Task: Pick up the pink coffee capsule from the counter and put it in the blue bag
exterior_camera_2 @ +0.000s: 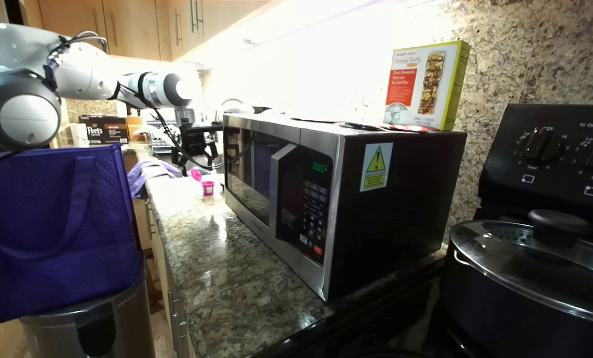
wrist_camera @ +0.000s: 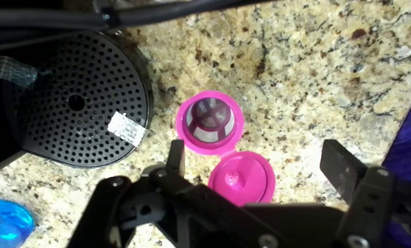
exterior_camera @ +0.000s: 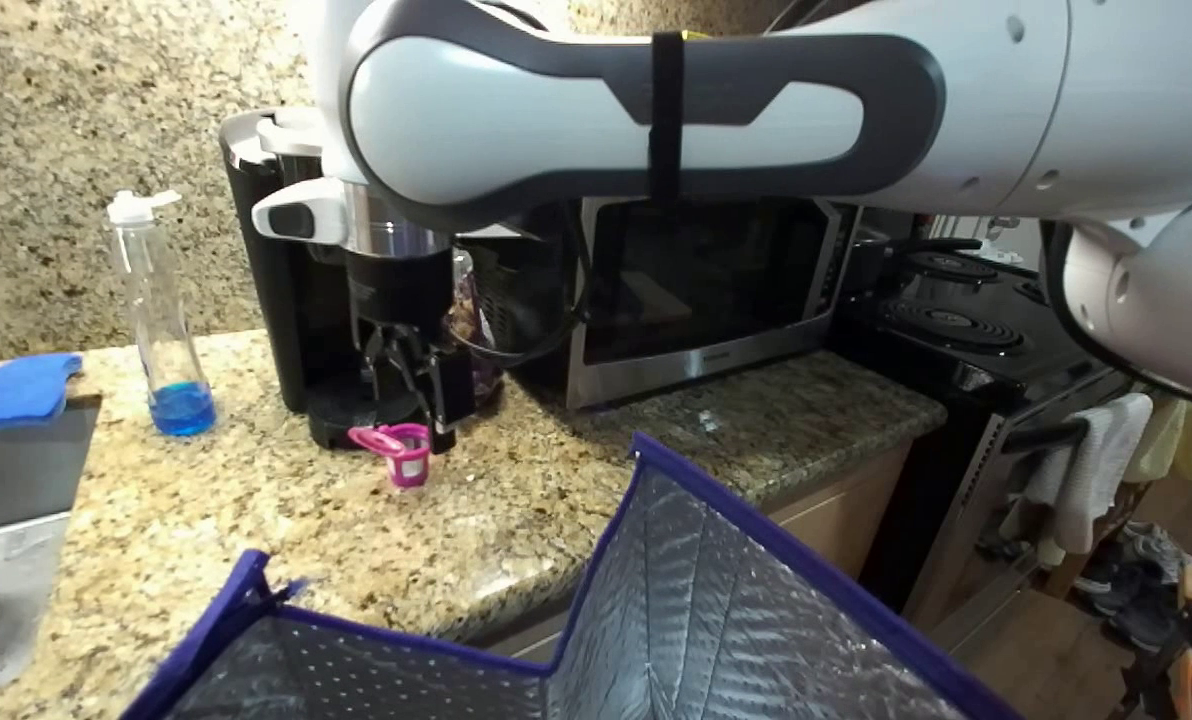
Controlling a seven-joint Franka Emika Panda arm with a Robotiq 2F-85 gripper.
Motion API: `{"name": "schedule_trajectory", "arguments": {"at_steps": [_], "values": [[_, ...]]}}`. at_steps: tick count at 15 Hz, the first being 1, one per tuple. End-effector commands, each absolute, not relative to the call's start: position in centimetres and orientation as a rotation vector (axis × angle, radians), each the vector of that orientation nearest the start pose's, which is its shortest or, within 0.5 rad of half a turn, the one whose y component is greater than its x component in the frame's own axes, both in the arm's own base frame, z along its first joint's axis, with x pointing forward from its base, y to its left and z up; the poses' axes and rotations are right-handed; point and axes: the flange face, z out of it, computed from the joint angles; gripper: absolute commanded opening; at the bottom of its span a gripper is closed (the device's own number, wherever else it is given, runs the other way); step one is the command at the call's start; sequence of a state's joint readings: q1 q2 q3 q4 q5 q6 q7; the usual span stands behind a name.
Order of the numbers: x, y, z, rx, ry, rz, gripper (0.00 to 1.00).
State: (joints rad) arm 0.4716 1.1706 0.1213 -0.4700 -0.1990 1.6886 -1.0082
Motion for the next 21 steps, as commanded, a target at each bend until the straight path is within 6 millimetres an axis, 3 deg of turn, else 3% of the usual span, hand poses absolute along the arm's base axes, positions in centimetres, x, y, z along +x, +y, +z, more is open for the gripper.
{"name": "schedule_trajectory", "arguments": {"at_steps": [1, 7, 9, 14, 18, 21], "values": [[70.6, 38.4, 32.6, -2.311, -2.254, -0.026, 1.00], [70.5, 38.6, 30.3, -2.352, -2.257, 0.030, 1.00], [70.6, 38.6, 30.1, -2.359, -2.258, 0.021, 0.73], [70.8, 38.3, 30.7, -2.377, -2.258, 0.006, 0.39], [71.0, 38.4, 31.3, -2.391, -2.261, -0.014, 0.13], [71.1, 38.5, 31.7, -2.406, -2.257, -0.038, 0.06]]}}
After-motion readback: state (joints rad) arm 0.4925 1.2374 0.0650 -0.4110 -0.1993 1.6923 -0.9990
